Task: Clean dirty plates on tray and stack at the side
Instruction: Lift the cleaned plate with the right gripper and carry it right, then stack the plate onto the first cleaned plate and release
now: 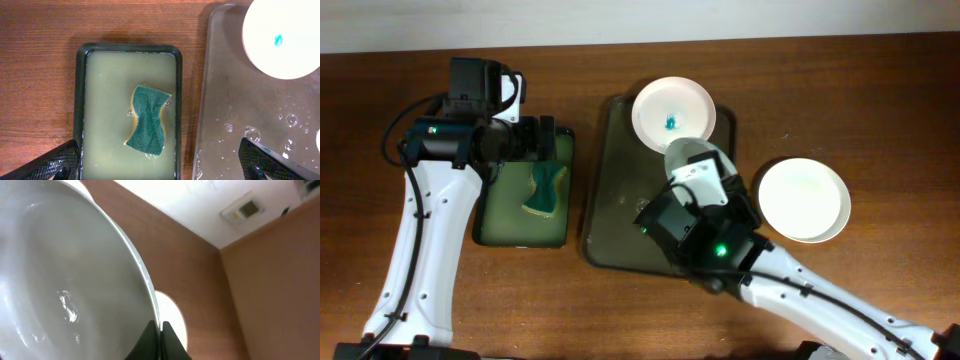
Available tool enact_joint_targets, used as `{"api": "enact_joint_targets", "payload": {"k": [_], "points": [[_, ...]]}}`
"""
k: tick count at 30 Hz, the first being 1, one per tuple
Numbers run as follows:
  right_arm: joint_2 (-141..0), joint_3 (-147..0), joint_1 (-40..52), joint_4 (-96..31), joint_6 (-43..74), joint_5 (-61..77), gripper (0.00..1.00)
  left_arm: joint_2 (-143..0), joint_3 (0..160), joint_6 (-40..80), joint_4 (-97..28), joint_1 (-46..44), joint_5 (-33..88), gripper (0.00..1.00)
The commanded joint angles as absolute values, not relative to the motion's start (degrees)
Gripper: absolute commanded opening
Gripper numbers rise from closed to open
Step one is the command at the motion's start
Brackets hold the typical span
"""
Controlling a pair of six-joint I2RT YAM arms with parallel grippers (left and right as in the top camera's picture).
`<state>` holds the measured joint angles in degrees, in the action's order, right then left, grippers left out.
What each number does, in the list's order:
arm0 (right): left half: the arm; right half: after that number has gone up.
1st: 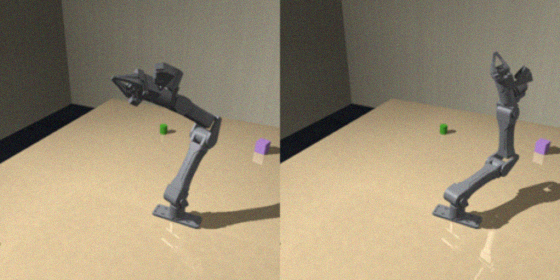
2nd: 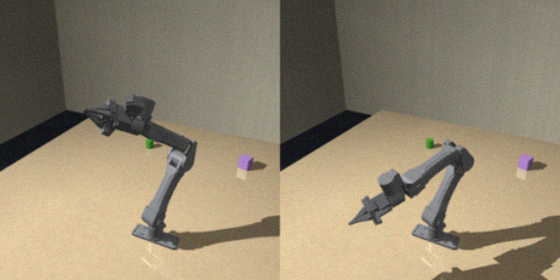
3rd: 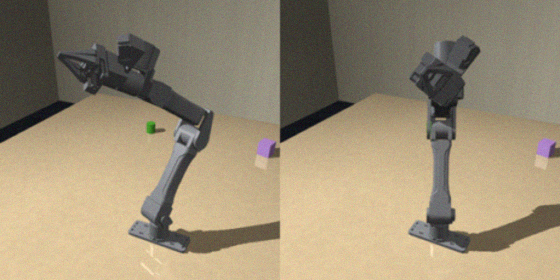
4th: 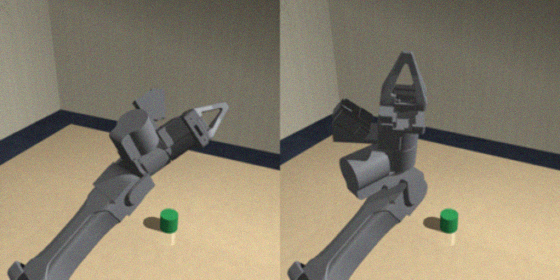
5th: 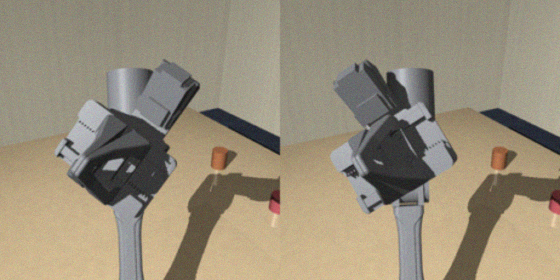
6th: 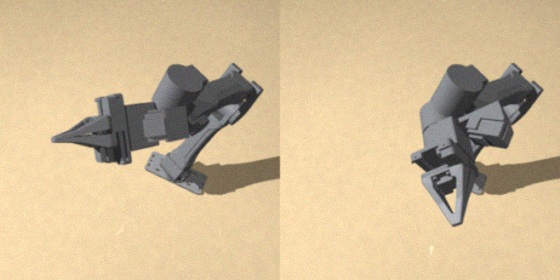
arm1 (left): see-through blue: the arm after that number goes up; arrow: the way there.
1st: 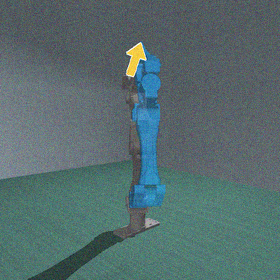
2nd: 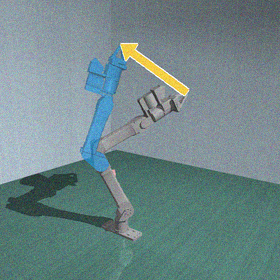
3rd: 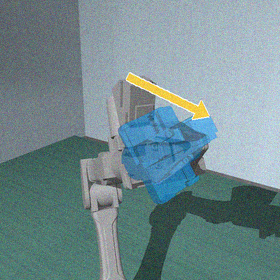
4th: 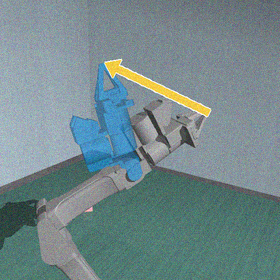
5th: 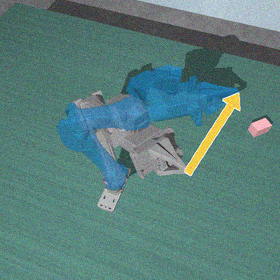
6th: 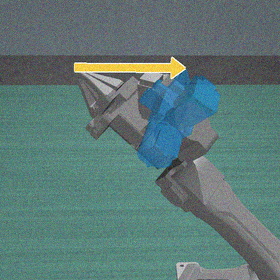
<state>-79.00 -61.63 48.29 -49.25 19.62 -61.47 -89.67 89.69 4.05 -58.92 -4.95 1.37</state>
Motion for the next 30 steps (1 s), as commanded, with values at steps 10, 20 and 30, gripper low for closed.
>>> {"api": "enact_joint_targets", "payload": {"k": [10, 20, 30], "points": [[-77.62, -62.96, -5.52, -50.04, 21.32, 13.21, 0.04, -89.86, 89.95, 3.57, -58.85, -4.93, 1.96, 0.99], [-87.61, -62.92, -31.66, -52.25, 21.5, 9.34, 0.04, -89.86, 89.95, 3.6, -58.87, -4.97, 1.96, 0.99], [-91.02, -62.96, -31.09, -55.16, 14.61, 24.25, 0.63, -89.86, 89.95, 3.57, -58.87, -4.97, 1.96, 0.99]]}}
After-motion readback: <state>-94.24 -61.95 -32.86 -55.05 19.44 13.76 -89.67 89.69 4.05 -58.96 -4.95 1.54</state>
